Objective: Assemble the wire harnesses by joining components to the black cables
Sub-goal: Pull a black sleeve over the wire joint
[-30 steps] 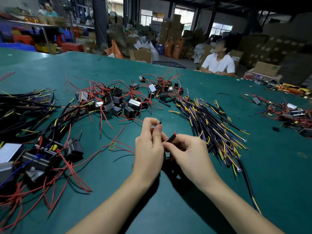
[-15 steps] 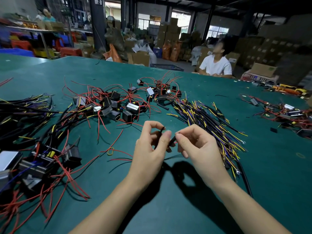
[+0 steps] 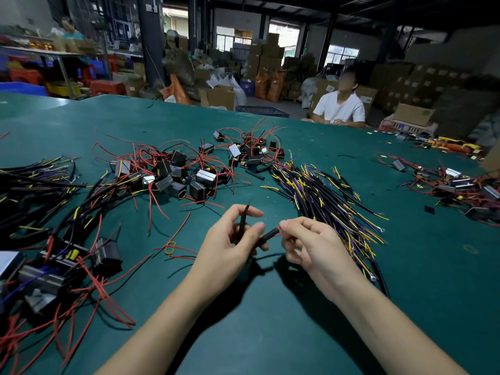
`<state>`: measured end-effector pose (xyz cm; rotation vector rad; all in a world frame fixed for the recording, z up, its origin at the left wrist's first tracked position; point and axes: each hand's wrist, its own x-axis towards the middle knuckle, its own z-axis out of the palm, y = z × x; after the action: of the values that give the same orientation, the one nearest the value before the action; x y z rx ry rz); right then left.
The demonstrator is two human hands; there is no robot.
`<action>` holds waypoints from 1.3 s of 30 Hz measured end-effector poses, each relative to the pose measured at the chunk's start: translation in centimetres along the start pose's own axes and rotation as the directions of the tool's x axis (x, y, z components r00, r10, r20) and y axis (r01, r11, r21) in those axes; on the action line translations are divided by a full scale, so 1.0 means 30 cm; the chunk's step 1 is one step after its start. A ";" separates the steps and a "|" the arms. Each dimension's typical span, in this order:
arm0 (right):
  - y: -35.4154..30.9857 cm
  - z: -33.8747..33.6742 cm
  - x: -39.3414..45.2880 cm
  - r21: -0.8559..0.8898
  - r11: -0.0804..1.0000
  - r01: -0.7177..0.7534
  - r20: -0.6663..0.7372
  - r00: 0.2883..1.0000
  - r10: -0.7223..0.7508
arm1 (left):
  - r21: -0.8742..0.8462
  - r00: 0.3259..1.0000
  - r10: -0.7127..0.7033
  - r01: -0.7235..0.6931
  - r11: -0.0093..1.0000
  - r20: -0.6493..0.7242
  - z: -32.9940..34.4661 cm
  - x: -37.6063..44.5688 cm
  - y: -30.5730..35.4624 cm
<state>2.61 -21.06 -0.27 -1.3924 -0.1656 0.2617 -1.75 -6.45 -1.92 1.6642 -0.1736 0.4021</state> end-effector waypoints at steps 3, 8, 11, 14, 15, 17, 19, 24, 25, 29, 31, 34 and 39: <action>-0.064 -0.067 0.019 -0.143 0.980 -0.141 0.162 0.973 0.163 | 0.009 0.999 0.015 -0.015 1.000 -0.033 0.008 -0.009 -0.002; -0.176 -0.152 0.185 -0.717 0.697 0.031 -0.142 0.972 -0.189 | 0.015 0.999 0.010 -0.009 1.000 -0.032 0.011 -0.008 -0.003; -0.131 -0.116 0.276 -0.984 0.133 -0.122 -0.156 0.943 -0.293 | 0.032 0.999 0.018 -0.017 0.999 -0.040 0.010 -0.006 -0.001; -0.088 -0.085 0.324 -0.972 -0.129 -0.197 -0.138 0.920 -0.366 | 0.015 0.999 0.022 -0.021 1.000 -0.041 0.007 -0.008 0.001; -0.085 -0.079 0.334 -0.959 -0.168 -0.229 -0.150 0.911 -0.384 | 0.013 0.999 0.021 -0.020 1.000 -0.049 0.006 -0.007 0.001; -0.084 -0.077 0.351 -0.945 -0.181 -0.273 -0.188 0.905 -0.381 | 0.025 0.997 0.022 -0.020 0.999 -0.077 0.006 -0.002 0.000; -0.091 -0.086 0.356 -0.952 -0.106 -0.286 -0.228 0.899 -0.374 | 0.017 0.995 0.027 -0.026 1.000 -0.100 0.005 0.002 0.004; -0.163 -0.145 0.293 -0.863 0.488 -0.127 -0.297 0.910 -0.288 | -0.040 0.992 0.030 -0.035 0.999 -0.119 0.006 0.003 0.005; -0.166 -0.148 0.259 -0.737 0.674 -0.050 -0.243 0.950 -0.195 | -0.049 0.992 0.031 -0.038 0.998 -0.121 0.007 0.003 0.004; -0.148 -0.150 0.112 -0.319 0.947 0.027 0.030 0.999 -0.019 | -0.072 0.988 0.069 -0.080 0.994 -0.138 0.004 0.003 0.007; -0.140 -0.153 0.057 -0.202 0.979 0.014 0.104 0.995 0.008 | -0.080 0.986 0.077 -0.089 0.993 -0.147 0.003 0.004 0.007; -0.142 -0.155 0.005 -0.147 0.989 0.011 0.207 0.978 0.020 | -0.086 0.985 0.068 -0.082 0.993 -0.156 0.010 0.007 0.008; -0.135 -0.155 -0.010 -0.190 0.981 0.043 0.301 0.953 0.017 | -0.095 0.983 0.038 -0.056 0.994 -0.181 0.011 0.008 0.004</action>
<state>3.91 -26.17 2.93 -1.5392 -0.4642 0.4575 -1.51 -6.78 -1.75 1.5197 -0.0971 0.5679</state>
